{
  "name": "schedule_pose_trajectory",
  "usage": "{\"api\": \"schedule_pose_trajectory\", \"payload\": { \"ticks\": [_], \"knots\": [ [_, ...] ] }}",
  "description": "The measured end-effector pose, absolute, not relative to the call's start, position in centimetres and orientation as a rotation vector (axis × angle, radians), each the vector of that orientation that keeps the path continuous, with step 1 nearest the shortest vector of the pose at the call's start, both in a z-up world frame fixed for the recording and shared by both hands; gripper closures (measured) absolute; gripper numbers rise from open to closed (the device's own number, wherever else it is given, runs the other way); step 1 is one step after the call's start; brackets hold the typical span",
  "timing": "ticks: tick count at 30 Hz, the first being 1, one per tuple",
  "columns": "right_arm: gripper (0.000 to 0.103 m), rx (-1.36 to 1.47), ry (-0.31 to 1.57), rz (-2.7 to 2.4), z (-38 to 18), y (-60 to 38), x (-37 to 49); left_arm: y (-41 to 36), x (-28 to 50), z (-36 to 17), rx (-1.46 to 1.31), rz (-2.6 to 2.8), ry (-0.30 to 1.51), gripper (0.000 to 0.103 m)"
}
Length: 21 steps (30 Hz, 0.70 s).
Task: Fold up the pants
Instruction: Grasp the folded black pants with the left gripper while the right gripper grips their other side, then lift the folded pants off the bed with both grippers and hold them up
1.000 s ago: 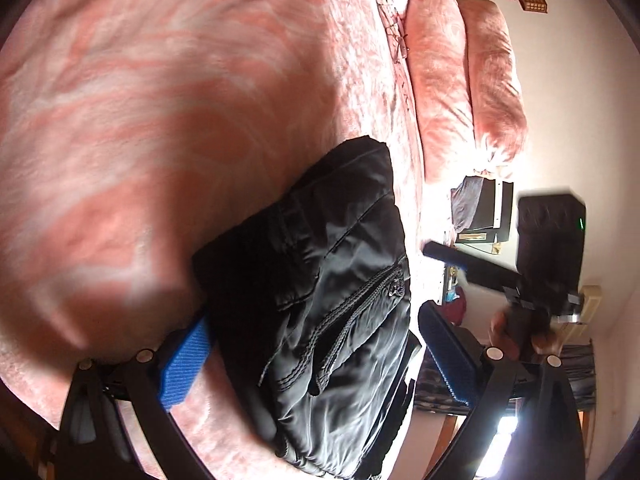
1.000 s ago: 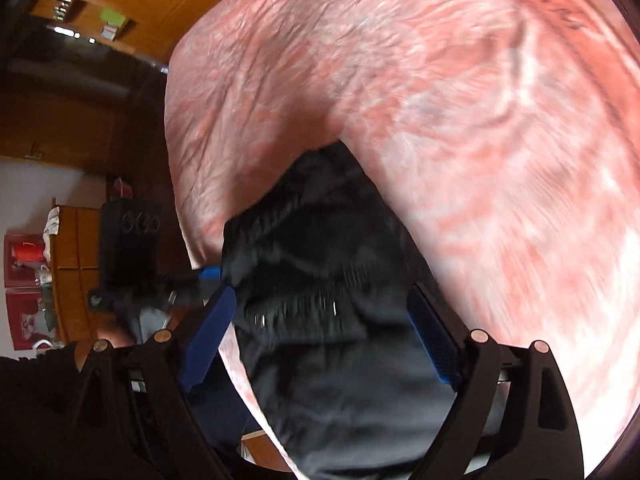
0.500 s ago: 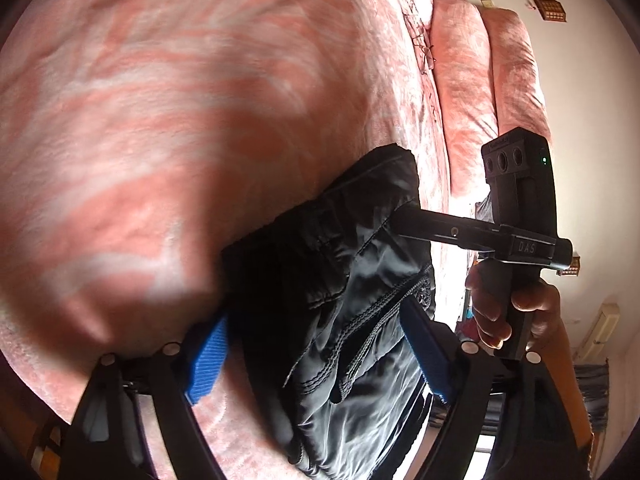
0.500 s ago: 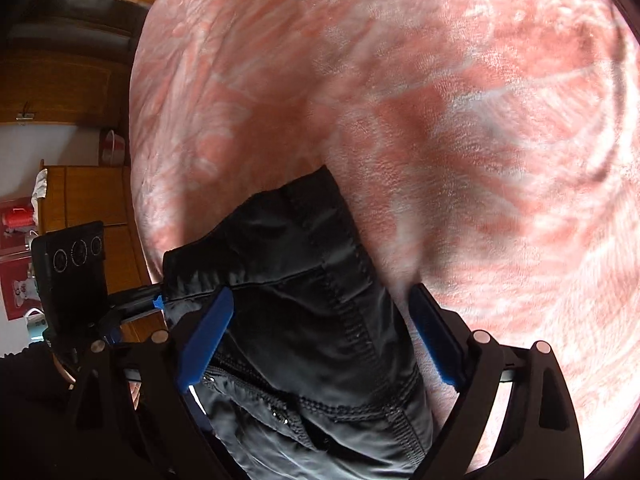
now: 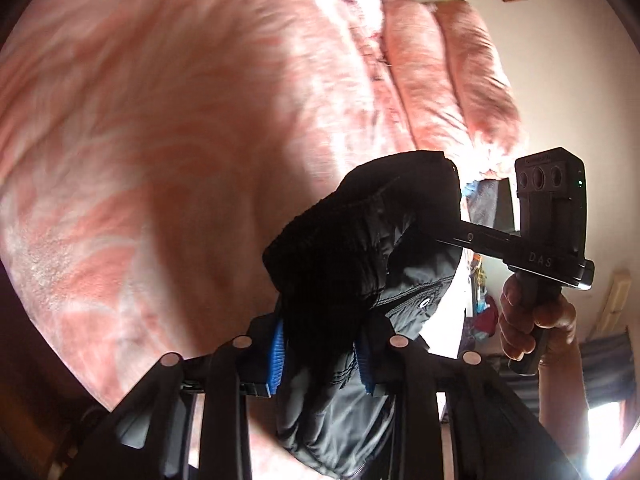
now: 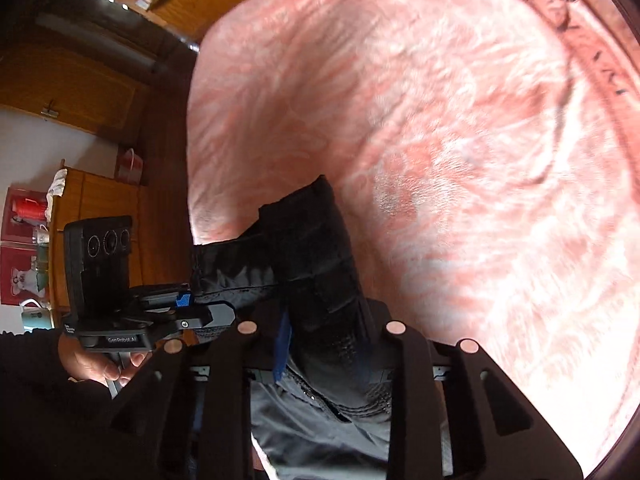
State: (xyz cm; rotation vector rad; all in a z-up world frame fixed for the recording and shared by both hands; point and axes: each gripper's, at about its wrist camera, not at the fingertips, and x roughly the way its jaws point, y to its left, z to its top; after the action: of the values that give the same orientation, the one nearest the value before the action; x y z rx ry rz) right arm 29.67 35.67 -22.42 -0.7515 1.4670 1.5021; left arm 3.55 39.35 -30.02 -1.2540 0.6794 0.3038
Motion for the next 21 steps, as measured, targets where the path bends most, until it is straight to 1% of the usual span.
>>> {"api": "schedule_pose_trajectory", "payload": {
  "ticks": [10, 15, 21],
  "knots": [
    [0.077, -0.615, 1.277, 1.439, -10.9, 26.6, 30.2, 32.6, 6.1, -17.8, -0.939, 0.23, 0.656, 0.074],
    [0.077, -0.585, 1.196, 1.417, -6.5, 21.3, 29.7, 28.6, 6.4, -13.8, -0.829, 0.176, 0.647, 0.074],
    [0.075, -0.591, 1.133, 1.377, -2.9, 14.8, 30.5, 23.7, 7.4, -10.4, -0.731, 0.113, 0.646, 0.074]
  ]
}}
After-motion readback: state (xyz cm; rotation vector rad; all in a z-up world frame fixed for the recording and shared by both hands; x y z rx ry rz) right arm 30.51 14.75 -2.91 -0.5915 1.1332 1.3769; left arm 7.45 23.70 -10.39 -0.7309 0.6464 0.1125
